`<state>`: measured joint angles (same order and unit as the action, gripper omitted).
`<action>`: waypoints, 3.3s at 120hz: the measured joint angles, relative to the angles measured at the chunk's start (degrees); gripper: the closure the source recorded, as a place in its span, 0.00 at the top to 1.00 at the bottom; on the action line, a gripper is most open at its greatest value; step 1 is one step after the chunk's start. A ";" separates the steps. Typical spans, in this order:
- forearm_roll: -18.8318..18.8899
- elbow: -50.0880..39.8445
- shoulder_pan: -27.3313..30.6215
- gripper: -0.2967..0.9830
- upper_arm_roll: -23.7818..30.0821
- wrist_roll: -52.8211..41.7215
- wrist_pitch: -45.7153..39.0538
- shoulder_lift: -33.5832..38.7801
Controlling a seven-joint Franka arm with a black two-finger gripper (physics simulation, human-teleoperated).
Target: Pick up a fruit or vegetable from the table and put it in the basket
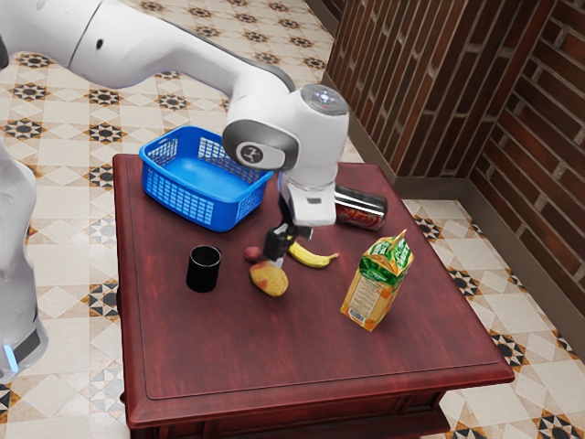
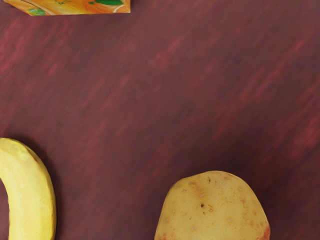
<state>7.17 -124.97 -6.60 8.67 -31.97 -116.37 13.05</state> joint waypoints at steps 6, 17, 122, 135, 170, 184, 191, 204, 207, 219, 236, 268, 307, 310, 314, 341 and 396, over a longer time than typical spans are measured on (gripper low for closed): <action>-0.67 -0.42 0.08 0.77 0.02 -0.97 -1.28 -0.03; -2.88 -3.97 0.15 0.77 0.01 -2.52 -2.96 1.22; -15.78 -6.11 2.62 0.77 0.15 -10.64 -13.22 1.34; -16.77 -5.32 2.91 0.77 0.39 -13.11 -14.32 1.46; -13.23 -5.47 2.72 0.77 1.39 -22.08 -13.79 2.21; -14.23 -6.65 3.04 0.77 1.69 -24.24 -13.50 2.18; -15.16 -7.39 3.74 0.77 1.69 -24.59 -12.35 2.11; -15.53 -7.54 4.03 0.77 1.69 -24.35 -9.11 2.20; -15.55 -7.52 4.03 0.77 1.66 -24.26 -8.46 2.21; -13.91 -6.98 4.04 0.77 1.69 -23.44 -5.15 2.91; -12.61 -6.30 4.06 0.77 1.70 -21.93 -0.74 3.52; -11.93 -5.76 4.98 0.77 1.70 -19.92 2.74 2.29; -10.44 -0.74 6.15 0.77 1.70 -18.65 3.67 -2.20; -10.42 -0.81 6.15 0.77 1.70 -18.58 3.68 -2.35; -10.40 -0.97 6.15 0.77 1.70 -18.50 3.64 -2.51; -10.68 -1.84 5.84 0.77 1.74 -17.94 2.84 -3.13; -11.03 -3.93 5.39 0.77 1.79 -16.94 -1.14 -4.68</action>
<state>-3.86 -128.90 -1.21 10.46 -48.91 -117.50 8.38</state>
